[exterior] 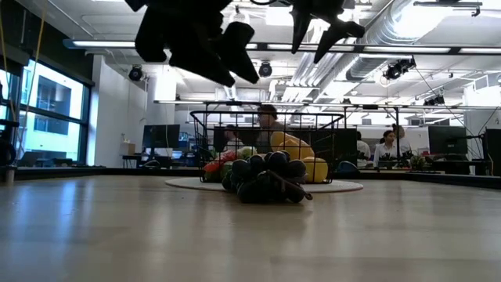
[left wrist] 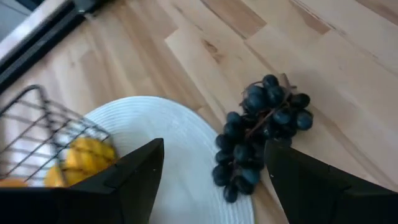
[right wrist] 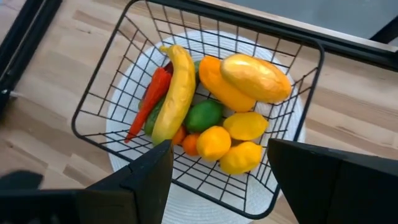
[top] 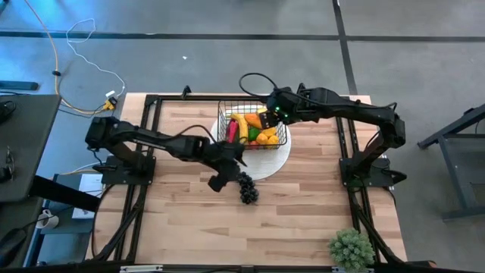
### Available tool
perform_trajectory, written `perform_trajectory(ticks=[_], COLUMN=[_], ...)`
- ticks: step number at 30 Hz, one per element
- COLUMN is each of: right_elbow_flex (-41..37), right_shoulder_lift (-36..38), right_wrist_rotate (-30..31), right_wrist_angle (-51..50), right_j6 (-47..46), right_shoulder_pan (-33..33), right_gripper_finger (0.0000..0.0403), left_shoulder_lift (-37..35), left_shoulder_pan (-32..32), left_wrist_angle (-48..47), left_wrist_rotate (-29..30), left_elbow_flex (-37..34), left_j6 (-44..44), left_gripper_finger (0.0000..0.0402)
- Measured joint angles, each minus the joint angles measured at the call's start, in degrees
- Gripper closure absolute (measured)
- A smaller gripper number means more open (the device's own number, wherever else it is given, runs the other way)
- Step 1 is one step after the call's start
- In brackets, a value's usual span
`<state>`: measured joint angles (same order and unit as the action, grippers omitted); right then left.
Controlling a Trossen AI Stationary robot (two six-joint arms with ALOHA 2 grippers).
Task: Build produce basket
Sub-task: Put the black grapes into the wire basket
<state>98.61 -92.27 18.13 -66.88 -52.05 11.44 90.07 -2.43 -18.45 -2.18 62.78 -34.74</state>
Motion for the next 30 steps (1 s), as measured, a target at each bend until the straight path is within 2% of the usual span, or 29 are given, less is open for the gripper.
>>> perform_trajectory(ticks=[11, 24, 30], right_elbow_flex=[-0.04, -0.09, -0.09], right_shoulder_lift=[0.00, 0.00, 0.00], right_wrist_rotate=[0.57, 0.57, 0.57], right_wrist_angle=[-1.04, -1.08, -1.15], right_j6=[-0.64, -0.64, -0.62], right_shoulder_pan=[0.02, 0.02, 0.02], right_gripper_finger=[0.0162, 0.0162, 0.0162], left_shoulder_lift=[10.36, 19.36, 21.66], left_shoulder_pan=[2.42, 2.44, 2.40], left_wrist_angle=[8.20, 9.66, 9.75], left_wrist_rotate=[-0.38, -1.36, -1.26], left_elbow_flex=[0.04, 0.04, 0.15], left_j6=[1.05, -1.44, 1.72], left_gripper_finger=[0.0133, 0.0133, 0.0141])
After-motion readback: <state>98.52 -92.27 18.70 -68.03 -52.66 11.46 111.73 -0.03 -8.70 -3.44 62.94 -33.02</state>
